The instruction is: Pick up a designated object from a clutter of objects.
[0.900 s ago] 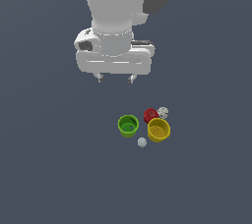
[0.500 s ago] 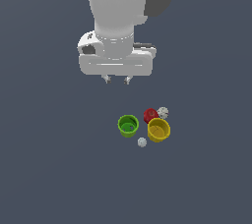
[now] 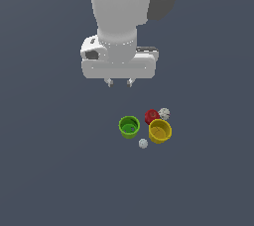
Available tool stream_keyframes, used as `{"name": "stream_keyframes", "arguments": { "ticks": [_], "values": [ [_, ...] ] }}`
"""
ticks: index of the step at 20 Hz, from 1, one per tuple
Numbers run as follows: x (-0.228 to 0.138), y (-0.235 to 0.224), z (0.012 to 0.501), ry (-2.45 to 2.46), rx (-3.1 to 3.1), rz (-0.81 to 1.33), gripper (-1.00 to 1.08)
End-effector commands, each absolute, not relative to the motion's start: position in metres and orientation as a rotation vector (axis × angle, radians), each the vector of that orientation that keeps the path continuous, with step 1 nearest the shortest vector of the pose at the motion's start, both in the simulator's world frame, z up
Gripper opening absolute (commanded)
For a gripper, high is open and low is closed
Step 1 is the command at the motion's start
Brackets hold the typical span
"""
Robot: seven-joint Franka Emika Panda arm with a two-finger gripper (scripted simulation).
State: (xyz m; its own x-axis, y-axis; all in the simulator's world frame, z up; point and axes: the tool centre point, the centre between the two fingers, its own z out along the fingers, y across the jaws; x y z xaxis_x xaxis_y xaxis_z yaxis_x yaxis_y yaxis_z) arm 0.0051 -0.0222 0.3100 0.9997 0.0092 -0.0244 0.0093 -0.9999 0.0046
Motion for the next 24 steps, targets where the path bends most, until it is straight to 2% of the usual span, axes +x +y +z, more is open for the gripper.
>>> {"name": "stream_keyframes", "arguments": {
  "ticks": [1, 10, 24],
  "values": [
    [0.009, -0.019, 0.306, 0.059, 3.137, -0.047, 0.28],
    [0.032, 0.001, 0.278, 0.356, 3.133, -0.099, 0.28],
    [0.073, 0.053, 0.205, 1.026, 3.057, -0.195, 0.28]
  ]
}}
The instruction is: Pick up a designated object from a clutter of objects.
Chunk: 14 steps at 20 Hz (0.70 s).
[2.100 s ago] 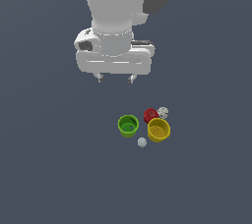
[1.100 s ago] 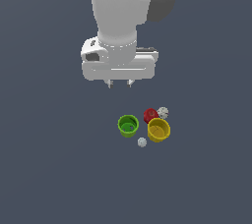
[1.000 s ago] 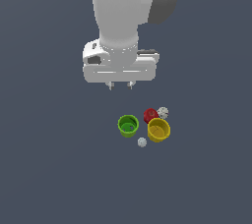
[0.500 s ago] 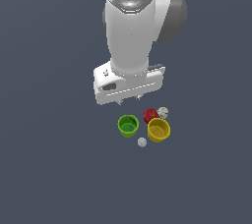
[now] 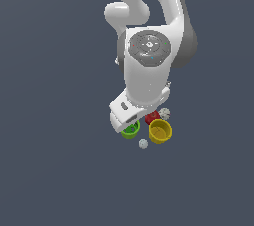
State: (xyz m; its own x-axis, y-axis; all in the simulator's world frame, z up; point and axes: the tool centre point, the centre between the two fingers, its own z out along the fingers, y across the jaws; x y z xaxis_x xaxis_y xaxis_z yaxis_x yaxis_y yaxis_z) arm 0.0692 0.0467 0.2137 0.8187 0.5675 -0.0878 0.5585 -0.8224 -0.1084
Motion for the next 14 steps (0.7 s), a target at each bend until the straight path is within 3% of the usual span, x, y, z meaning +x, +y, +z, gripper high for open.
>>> {"name": "stream_keyframes", "arguments": {
  "ticks": [1, 14],
  "values": [
    [0.075, 0.056, 0.199, -1.010, -2.867, 0.189, 0.28],
    [0.095, 0.104, 0.126, -1.449, -2.549, 0.207, 0.28]
  ]
}}
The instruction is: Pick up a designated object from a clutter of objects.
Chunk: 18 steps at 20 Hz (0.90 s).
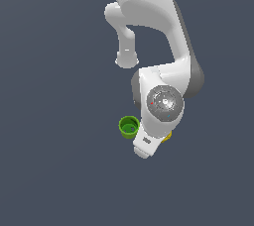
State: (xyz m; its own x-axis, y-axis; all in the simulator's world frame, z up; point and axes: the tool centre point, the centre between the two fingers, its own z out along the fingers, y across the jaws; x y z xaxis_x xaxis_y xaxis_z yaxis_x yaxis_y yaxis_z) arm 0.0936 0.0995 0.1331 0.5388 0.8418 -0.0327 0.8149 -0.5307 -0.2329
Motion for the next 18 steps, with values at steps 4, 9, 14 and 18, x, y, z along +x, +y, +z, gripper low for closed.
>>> {"name": "stream_keyframes", "arguments": {
  "ticks": [4, 9, 14, 18],
  "values": [
    [0.098, 0.114, 0.110, -1.524, -2.477, 0.203, 0.28],
    [0.099, 0.121, 0.098, -1.579, -2.419, 0.199, 0.28],
    [0.099, 0.124, 0.094, -1.597, -2.399, 0.197, 0.28],
    [0.098, 0.124, 0.092, -1.593, -2.403, 0.199, 0.28]
  ]
}}
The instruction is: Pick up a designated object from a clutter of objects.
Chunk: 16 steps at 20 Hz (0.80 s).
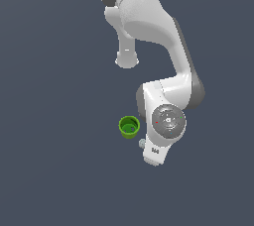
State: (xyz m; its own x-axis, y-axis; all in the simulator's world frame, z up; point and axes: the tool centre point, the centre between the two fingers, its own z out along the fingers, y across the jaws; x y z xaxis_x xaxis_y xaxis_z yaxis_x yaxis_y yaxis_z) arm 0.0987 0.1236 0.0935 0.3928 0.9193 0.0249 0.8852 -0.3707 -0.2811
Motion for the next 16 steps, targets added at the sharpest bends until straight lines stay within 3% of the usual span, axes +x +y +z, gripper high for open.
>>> {"name": "stream_keyframes", "arguments": {
  "ticks": [1, 10, 11, 16],
  "values": [
    [0.098, 0.124, 0.089, -1.593, -2.403, 0.198, 0.28],
    [0.091, 0.128, 0.066, -1.597, -2.399, 0.197, 0.28],
    [0.091, 0.128, 0.066, -1.597, -2.399, 0.197, -1.00],
    [0.091, 0.128, 0.066, -1.597, -2.399, 0.197, -1.00]
  ]
}}
